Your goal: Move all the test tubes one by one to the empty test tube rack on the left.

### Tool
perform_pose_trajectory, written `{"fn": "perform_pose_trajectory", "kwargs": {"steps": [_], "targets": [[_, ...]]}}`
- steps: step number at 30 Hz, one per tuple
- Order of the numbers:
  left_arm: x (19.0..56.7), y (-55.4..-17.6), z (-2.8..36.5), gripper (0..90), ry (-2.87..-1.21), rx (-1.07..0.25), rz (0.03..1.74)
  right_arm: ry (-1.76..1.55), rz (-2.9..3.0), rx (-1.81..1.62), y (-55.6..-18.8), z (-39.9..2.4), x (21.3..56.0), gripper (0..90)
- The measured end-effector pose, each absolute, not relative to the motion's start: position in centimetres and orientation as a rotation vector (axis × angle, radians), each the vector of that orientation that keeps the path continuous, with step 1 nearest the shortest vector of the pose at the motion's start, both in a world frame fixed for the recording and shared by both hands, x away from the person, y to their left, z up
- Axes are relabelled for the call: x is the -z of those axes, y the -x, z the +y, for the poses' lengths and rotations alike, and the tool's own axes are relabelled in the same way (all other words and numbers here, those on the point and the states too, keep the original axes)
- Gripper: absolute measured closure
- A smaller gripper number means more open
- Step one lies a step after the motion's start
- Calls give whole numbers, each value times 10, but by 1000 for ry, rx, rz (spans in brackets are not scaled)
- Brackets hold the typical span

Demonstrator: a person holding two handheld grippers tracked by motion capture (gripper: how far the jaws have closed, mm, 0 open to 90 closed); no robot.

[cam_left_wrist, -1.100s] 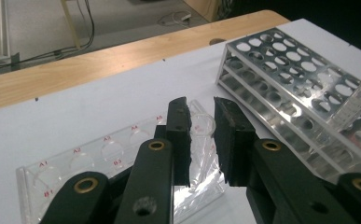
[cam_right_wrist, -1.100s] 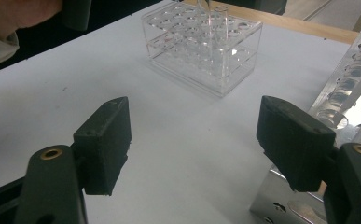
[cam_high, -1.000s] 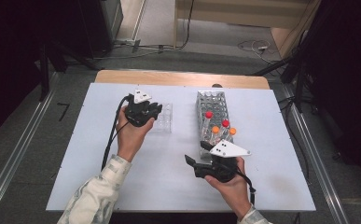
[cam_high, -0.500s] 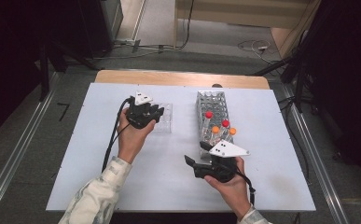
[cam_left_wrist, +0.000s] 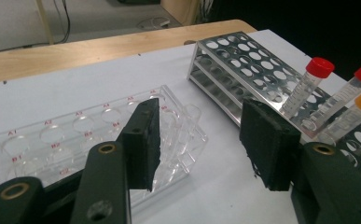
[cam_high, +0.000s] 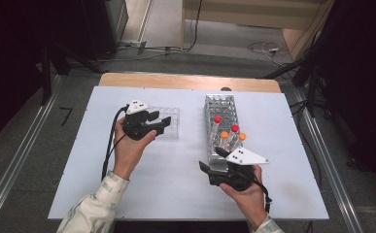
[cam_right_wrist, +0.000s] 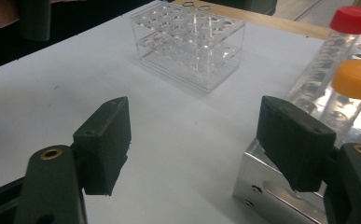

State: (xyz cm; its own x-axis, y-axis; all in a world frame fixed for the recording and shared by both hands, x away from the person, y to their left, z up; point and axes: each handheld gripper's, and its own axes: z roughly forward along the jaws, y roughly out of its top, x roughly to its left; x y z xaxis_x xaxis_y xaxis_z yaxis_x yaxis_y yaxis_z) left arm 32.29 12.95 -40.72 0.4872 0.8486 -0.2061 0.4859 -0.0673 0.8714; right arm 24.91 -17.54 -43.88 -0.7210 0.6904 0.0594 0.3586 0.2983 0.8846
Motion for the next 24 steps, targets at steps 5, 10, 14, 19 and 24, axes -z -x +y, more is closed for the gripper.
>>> {"fn": "perform_pose_trajectory", "kwargs": {"steps": [5, 10, 14, 19, 24], "targets": [[412, -318, 133, 386, -1716, -439, 1146, -967, 2219, -1378, -249, -187, 440, 245], [417, -316, 134, 356, -1722, -426, 1148, -996, 2195, -1369, -249, -198, 440, 246], [418, -314, 133, 322, -1716, -405, 1143, -1019, 2172, -1347, -249, -208, 441, 245], [418, -312, 130, 298, -1720, -393, 1128, -1054, 2138, -1329, -252, -221, 442, 246], [418, -311, 129, 267, -1726, -400, 1124, -1087, 2093, -1314, -256, -232, 441, 248]]}}
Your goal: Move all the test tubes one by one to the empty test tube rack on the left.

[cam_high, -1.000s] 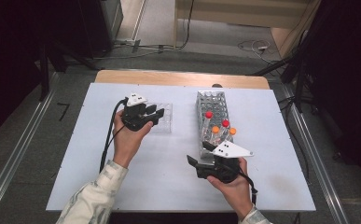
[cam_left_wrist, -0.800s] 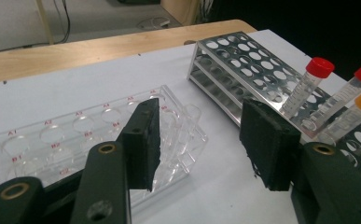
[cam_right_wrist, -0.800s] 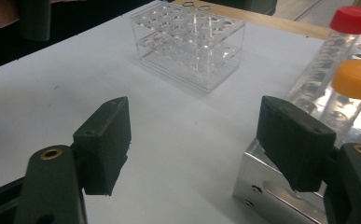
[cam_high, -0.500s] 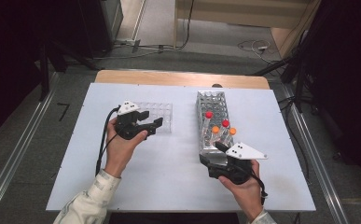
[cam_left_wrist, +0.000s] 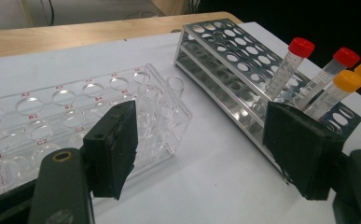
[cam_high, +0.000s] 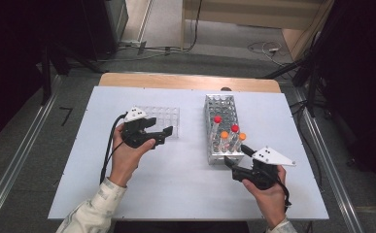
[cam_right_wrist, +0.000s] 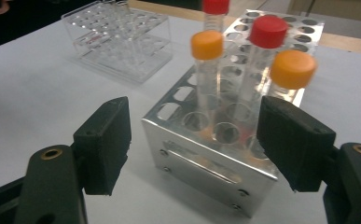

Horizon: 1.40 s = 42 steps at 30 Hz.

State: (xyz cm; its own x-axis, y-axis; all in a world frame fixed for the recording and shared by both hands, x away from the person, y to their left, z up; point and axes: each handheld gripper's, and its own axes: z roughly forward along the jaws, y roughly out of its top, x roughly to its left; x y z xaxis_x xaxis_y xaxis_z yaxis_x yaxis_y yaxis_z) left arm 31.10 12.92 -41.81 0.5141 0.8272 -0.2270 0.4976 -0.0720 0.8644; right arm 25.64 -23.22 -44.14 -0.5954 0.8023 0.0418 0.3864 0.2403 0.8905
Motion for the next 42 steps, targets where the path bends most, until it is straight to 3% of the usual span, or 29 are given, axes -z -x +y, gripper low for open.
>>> {"fn": "perform_pose_trajectory", "kwargs": {"steps": [8, 14, 26, 33, 42], "targets": [[418, -310, 127, 257, -1724, -384, 1123, -1135, 2027, -1274, -274, -244, 449, 326], [420, -310, 125, 257, -1728, -383, 1126, -1133, 1995, -1244, -287, -246, 455, 489], [421, -310, 124, 259, -1721, -384, 1125, -1137, 2008, -1233, -299, -247, 460, 700], [420, -310, 124, 259, -1717, -381, 1126, -1121, 1997, -1243, -297, -247, 455, 717], [420, -310, 125, 259, -1714, -377, 1126, -1048, 1951, -1267, -287, -249, 424, 719]]}}
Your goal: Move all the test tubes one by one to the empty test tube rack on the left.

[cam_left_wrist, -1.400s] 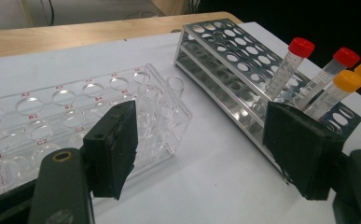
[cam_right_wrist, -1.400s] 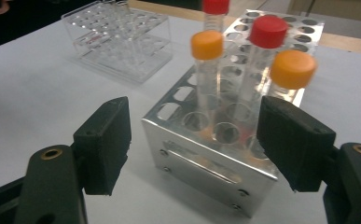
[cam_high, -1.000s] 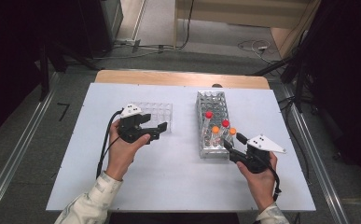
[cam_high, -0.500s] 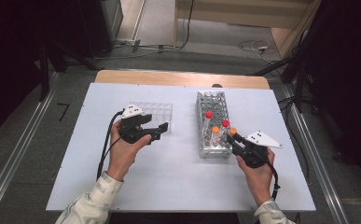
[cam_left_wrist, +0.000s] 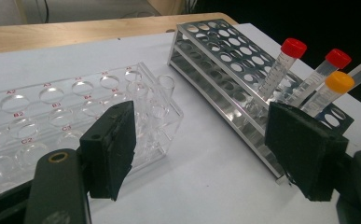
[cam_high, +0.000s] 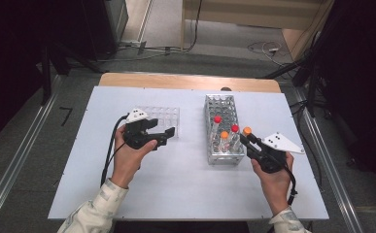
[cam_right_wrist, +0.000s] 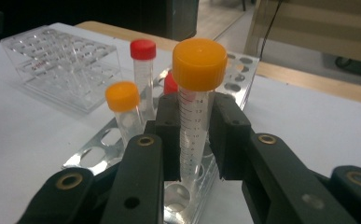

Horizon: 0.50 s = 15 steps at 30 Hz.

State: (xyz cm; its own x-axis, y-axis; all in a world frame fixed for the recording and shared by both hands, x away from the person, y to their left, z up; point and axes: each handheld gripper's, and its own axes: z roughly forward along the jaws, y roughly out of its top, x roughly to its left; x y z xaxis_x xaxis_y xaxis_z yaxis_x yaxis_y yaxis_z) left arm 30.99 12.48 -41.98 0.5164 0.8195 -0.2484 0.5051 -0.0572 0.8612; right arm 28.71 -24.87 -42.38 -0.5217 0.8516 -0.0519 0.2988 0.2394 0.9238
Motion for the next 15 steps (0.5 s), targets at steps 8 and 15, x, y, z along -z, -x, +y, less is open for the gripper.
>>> {"fn": "perform_pose_trajectory", "kwargs": {"steps": [8, 15], "targets": [[419, -309, 125, 259, -1714, -376, 1124, -1033, 1922, -1325, -272, -253, 396, 719], [419, -309, 125, 259, -1723, -379, 1122, -996, 1988, -1327, -264, -243, 394, 719]]}}
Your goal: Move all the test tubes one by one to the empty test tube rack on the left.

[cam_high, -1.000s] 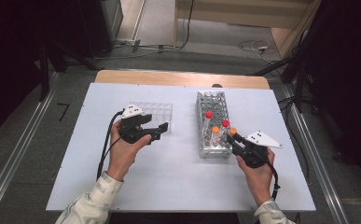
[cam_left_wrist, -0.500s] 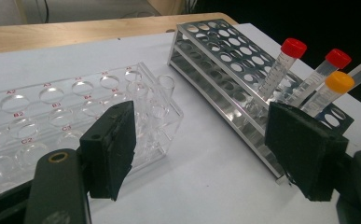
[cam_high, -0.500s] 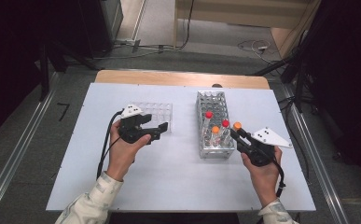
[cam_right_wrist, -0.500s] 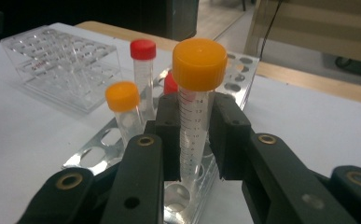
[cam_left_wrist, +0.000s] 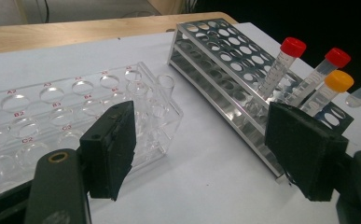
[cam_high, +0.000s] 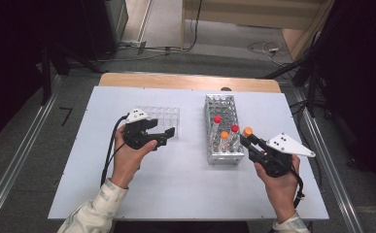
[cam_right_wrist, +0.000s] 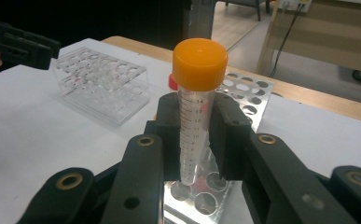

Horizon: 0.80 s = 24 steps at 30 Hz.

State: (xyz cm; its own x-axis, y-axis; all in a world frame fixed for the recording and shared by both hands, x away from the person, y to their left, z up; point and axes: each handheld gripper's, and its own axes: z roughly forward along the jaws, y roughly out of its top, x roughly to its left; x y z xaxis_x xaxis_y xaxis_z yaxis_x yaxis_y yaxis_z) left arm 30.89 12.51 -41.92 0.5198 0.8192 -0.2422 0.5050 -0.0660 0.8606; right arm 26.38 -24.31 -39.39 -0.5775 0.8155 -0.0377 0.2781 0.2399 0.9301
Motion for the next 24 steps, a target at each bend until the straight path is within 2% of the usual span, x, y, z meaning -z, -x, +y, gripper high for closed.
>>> {"fn": "perform_pose_trajectory", "kwargs": {"steps": [24], "targets": [[419, -309, 124, 259, -1727, -377, 1122, -860, 2148, -1380, -264, -182, 400, 719]]}}
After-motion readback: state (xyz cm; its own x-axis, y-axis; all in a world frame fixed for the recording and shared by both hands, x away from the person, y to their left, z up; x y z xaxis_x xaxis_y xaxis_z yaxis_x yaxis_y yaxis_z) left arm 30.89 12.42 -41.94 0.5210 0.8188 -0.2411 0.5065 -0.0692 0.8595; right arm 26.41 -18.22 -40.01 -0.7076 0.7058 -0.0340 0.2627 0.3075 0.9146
